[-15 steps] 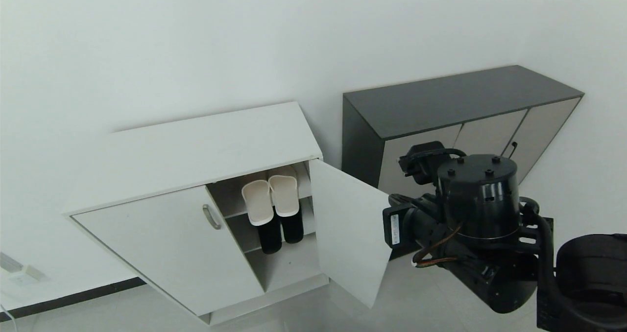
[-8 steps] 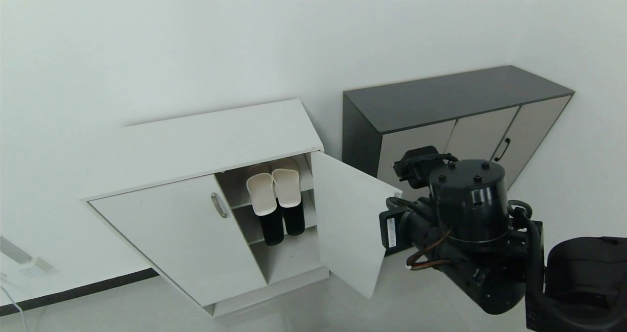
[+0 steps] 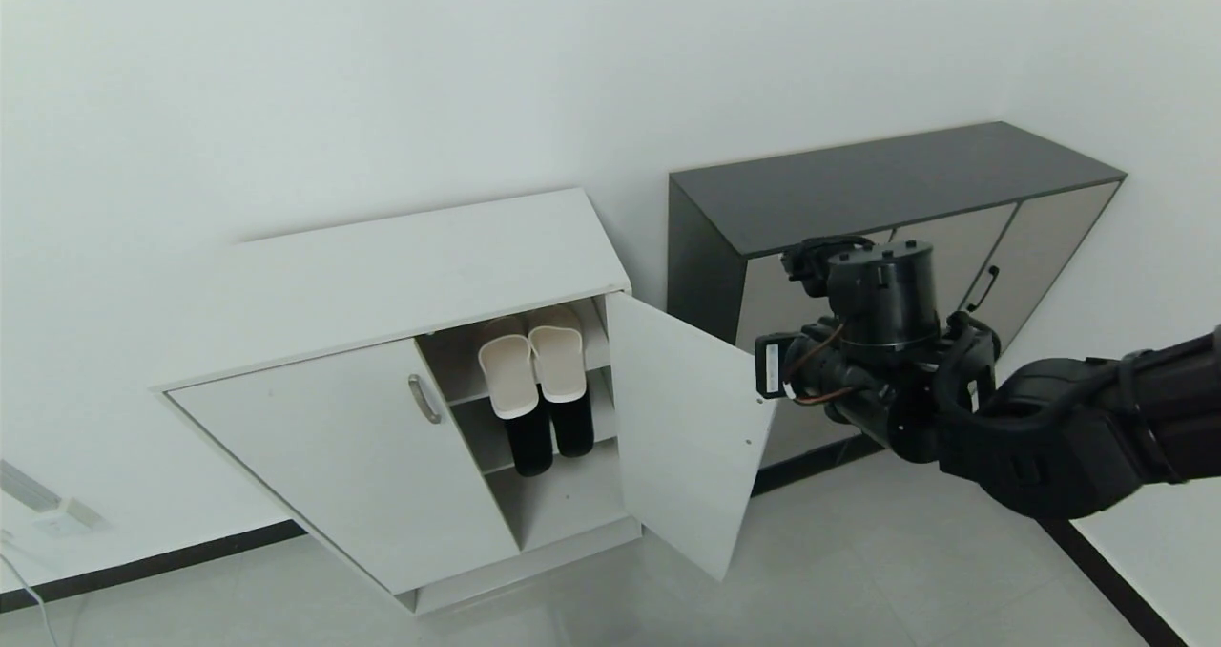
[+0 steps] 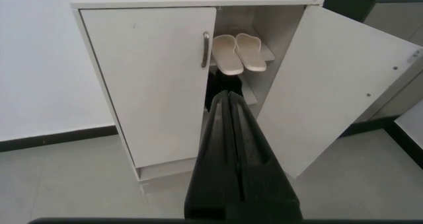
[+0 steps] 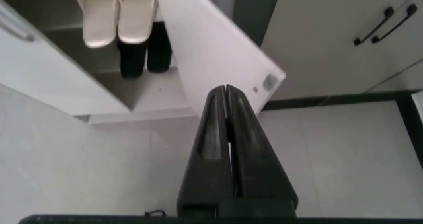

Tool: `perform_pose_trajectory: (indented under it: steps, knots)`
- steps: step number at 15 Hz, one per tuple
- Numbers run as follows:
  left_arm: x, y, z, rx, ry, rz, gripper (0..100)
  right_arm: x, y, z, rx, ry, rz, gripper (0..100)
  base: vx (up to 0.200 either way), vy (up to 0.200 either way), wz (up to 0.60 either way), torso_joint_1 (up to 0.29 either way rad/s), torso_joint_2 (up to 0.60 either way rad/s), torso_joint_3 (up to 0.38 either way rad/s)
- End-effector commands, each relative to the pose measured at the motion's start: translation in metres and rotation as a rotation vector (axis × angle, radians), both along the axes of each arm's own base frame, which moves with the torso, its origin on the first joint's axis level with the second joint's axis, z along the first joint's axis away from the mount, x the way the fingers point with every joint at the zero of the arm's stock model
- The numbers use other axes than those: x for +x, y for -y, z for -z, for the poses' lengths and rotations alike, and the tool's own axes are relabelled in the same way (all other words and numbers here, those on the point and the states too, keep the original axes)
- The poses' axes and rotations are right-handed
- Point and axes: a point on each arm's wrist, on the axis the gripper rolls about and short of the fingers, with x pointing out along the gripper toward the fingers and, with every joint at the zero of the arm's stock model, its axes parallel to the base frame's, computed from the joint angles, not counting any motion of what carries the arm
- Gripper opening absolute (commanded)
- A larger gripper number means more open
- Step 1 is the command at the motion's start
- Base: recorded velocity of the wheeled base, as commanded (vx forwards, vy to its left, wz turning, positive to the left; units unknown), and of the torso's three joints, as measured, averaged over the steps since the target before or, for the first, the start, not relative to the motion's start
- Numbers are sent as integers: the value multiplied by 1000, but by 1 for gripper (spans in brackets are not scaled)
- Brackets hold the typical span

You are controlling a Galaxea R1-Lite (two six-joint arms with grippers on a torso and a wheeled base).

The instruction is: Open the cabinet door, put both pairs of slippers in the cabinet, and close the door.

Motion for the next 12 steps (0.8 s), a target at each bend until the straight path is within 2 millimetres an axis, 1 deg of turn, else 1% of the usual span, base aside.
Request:
perform_pose_trajectory:
  steps: [1, 2, 3, 4, 5, 6, 12]
  knots:
    - [0, 0, 0, -1, 0, 0, 0, 29, 3, 9, 0, -16, 39, 0, 0, 0, 0, 0, 0, 0]
    - [0, 0, 0, -1, 0, 0, 0, 38, 3, 10, 9, -13, 48, 0, 0, 0, 0, 0, 0, 0]
    - [0, 0, 0, -1, 0, -2, 0, 48, 3, 16, 19, -24, 40, 0, 0, 0, 0, 0, 0, 0]
    - [0, 0, 0, -1, 0, -2, 0, 50, 2, 17, 20, -26, 39, 0, 0, 0, 0, 0, 0, 0]
    - [0, 0, 0, -1, 0, -2, 0, 64, 1, 29, 28, -39, 55, 0, 0, 0, 0, 0, 0, 0]
    - [0, 0, 0, -1, 0, -2, 0, 72, 1, 36, 30, -49, 61, 0, 0, 0, 0, 0, 0, 0]
    - [0, 0, 0, -1, 0, 0, 0, 96, -1, 56, 41, -69, 66, 0, 0, 0, 0, 0, 0, 0]
